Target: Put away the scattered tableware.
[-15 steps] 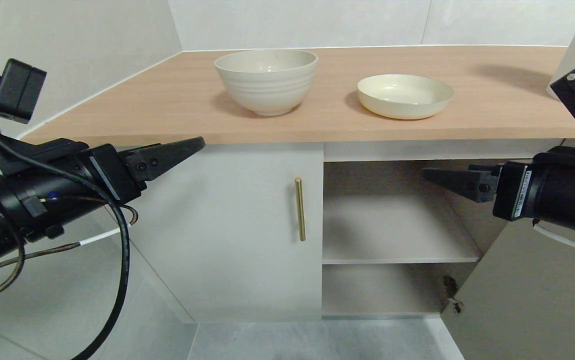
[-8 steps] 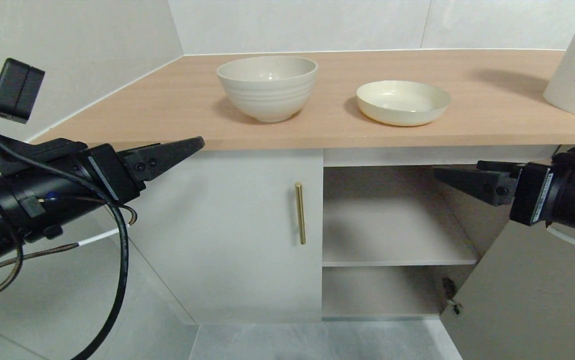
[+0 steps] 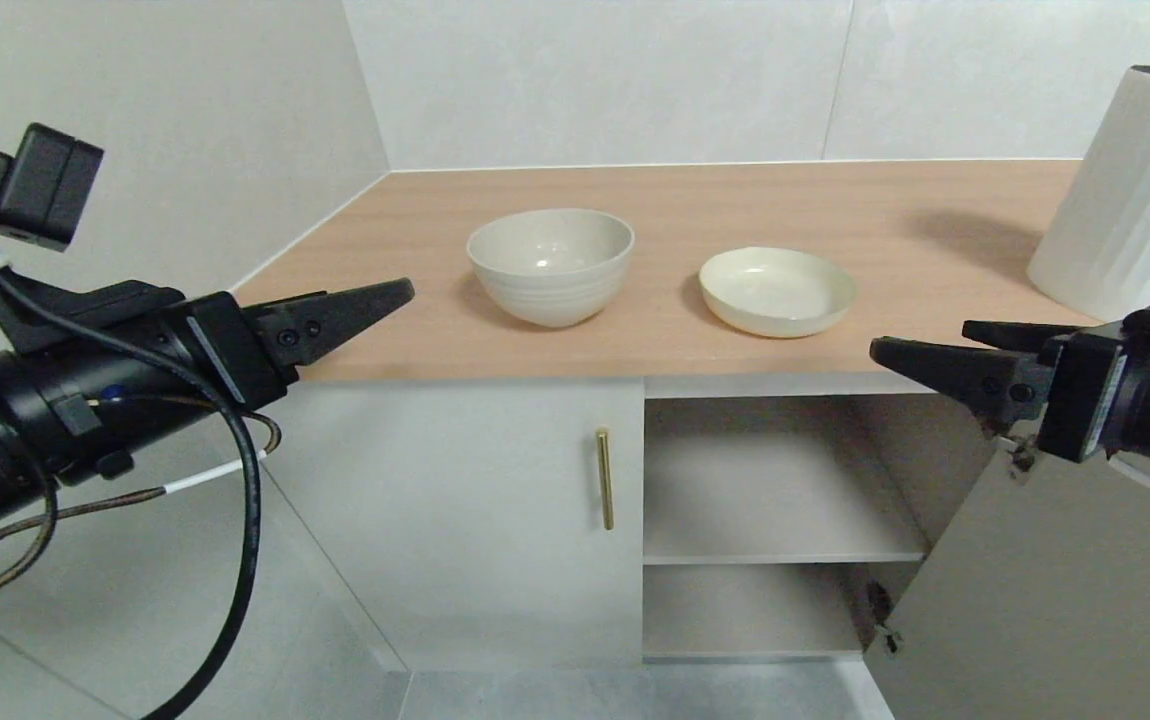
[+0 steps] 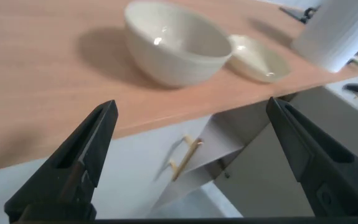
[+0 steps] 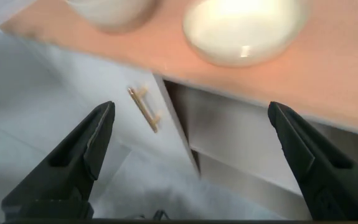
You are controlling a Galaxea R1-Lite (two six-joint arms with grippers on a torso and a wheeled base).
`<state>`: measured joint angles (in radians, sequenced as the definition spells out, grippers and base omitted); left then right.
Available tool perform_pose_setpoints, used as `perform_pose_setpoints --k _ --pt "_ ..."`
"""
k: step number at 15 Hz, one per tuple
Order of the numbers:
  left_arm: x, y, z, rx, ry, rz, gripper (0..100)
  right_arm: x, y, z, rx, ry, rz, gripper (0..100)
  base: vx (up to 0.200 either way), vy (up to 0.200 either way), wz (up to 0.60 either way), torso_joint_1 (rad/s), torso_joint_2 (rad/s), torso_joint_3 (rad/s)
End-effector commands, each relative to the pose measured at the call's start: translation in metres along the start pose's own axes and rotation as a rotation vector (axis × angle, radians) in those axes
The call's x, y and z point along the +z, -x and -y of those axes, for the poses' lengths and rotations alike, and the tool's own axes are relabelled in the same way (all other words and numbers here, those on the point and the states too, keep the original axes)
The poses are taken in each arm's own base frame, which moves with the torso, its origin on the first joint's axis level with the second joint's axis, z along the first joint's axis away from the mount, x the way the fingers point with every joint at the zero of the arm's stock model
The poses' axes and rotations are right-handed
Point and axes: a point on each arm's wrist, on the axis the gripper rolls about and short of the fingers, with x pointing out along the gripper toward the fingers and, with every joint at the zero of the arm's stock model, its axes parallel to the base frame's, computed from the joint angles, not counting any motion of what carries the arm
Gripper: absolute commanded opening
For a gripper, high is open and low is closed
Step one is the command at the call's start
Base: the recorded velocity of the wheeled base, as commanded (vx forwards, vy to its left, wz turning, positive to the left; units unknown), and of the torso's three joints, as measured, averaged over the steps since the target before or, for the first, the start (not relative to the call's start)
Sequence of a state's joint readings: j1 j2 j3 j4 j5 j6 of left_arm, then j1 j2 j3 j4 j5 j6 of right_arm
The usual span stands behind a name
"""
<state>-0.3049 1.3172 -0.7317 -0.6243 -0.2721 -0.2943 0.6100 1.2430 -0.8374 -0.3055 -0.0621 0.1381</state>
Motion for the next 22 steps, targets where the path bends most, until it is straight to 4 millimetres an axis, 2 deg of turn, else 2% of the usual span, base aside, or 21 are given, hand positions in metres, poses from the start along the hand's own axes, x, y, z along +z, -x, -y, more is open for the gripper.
perform_pose_setpoints --k 1,6,9,11,13,15,18,19,20,22 --pt "-0.002 -0.002 -0.001 0.001 0.003 -0.009 100 0.001 0.002 0.0 0.001 0.0 0.006 100 0.0 0.0 0.0 0.168 -0.49 -0.256" --pt "0.0 -0.008 -0.002 0.002 0.003 -0.011 100 0.0 -0.002 0.0 -0.001 0.0 -0.003 100 0.0 0.0 0.0 0.288 -0.44 -0.243" --pt "0.015 -0.026 -0.001 0.006 0.01 -0.056 100 0.007 -0.033 0.002 -0.027 0.022 0.034 100 0.0 0.0 0.0 0.059 -0.11 -0.053" --pt "0.023 -0.029 0.002 0.021 0.021 -0.119 100 0.009 -0.05 0.005 -0.097 0.022 -0.008 100 0.0 0.0 0.0 0.0 0.0 0.0" --pt "0.024 -0.029 0.005 0.034 -0.015 -0.192 100 0.013 -0.058 0.006 -0.138 0.023 -0.036 100 0.0 0.0 0.0 0.0 0.0 0.0" --pt "0.029 -0.034 0.008 0.135 -0.062 -0.239 100 0.025 -0.079 0.02 -0.204 -0.048 -0.053 100 0.0 0.0 0.0 0.0 0.0 0.0" --pt "0.019 -0.06 0.012 0.235 -0.084 -0.255 100 0.015 -0.095 0.03 -0.247 -0.098 -0.091 100 0.0 0.0 0.0 0.0 0.0 0.0" --pt "0.003 -0.08 0.01 0.299 -0.097 -0.295 100 0.013 -0.098 0.034 -0.305 -0.095 -0.088 100 0.0 0.0 0.0 0.0 0.0 0.0" --pt "-0.007 -0.092 0.006 0.336 -0.103 -0.314 100 0.013 -0.099 0.035 -0.335 -0.091 -0.08 100 0.0 0.0 0.0 0.0 0.0 0.0" --pt "-0.017 -0.119 -0.002 0.38 -0.09 -0.237 100 0.016 -0.096 0.036 -0.401 -0.089 -0.058 100 0.0 0.0 0.0 0.0 0.0 0.0"
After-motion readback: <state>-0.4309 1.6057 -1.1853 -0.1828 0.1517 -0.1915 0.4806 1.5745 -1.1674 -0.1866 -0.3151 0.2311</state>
